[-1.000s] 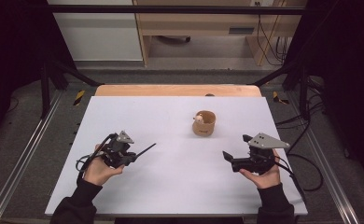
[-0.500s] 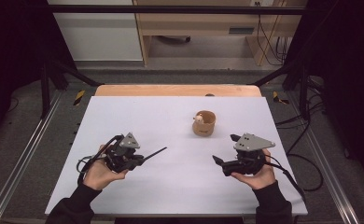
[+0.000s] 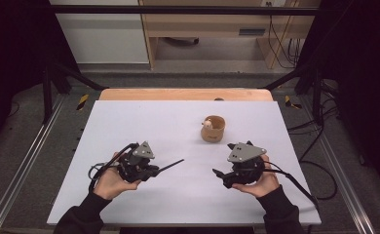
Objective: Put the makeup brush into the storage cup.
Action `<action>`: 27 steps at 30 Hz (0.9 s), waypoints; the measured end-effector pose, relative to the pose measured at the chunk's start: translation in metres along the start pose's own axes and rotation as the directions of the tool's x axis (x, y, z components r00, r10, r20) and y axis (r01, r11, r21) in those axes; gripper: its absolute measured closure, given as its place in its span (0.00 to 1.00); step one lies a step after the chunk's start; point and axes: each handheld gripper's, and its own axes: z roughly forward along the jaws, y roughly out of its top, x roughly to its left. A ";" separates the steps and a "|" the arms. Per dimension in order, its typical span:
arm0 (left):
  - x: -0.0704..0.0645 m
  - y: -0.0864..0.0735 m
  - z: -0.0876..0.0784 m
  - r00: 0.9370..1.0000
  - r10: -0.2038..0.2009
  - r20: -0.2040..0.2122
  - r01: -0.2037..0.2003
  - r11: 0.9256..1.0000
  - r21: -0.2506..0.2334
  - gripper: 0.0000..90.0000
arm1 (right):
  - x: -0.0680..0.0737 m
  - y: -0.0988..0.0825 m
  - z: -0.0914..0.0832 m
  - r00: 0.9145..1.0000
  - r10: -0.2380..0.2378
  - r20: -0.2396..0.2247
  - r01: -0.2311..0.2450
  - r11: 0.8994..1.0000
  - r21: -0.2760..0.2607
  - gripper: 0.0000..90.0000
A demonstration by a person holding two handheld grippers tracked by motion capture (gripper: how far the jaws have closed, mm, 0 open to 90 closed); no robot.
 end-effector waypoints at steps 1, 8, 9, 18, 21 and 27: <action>0.000 0.001 0.001 1.000 0.004 0.011 -0.004 1.000 0.001 0.92 | 0.001 0.001 0.001 1.000 -0.012 -0.005 0.012 1.000 0.003 0.14; -0.003 0.012 0.009 0.999 0.025 0.043 -0.025 1.000 0.002 0.92 | 0.007 0.002 0.008 0.995 -0.094 -0.034 0.095 0.995 0.028 0.15; -0.003 0.014 0.010 0.998 0.027 0.050 -0.027 1.000 0.001 0.92 | 0.007 0.002 0.008 0.995 -0.094 -0.034 0.095 0.995 0.028 0.15; -0.011 0.029 0.016 0.996 0.049 0.068 -0.051 0.999 0.017 0.92 | 0.016 0.004 0.013 0.978 -0.203 -0.048 0.205 0.978 0.036 0.18; -0.015 0.034 0.019 0.996 0.056 0.073 -0.058 0.998 0.025 0.92 | 0.020 0.004 0.016 0.966 -0.254 -0.053 0.256 0.965 0.047 0.21; -0.020 0.041 0.025 0.995 0.054 0.078 -0.058 0.997 0.042 0.92 | 0.024 0.003 0.019 0.949 -0.310 -0.059 0.313 0.948 0.060 0.24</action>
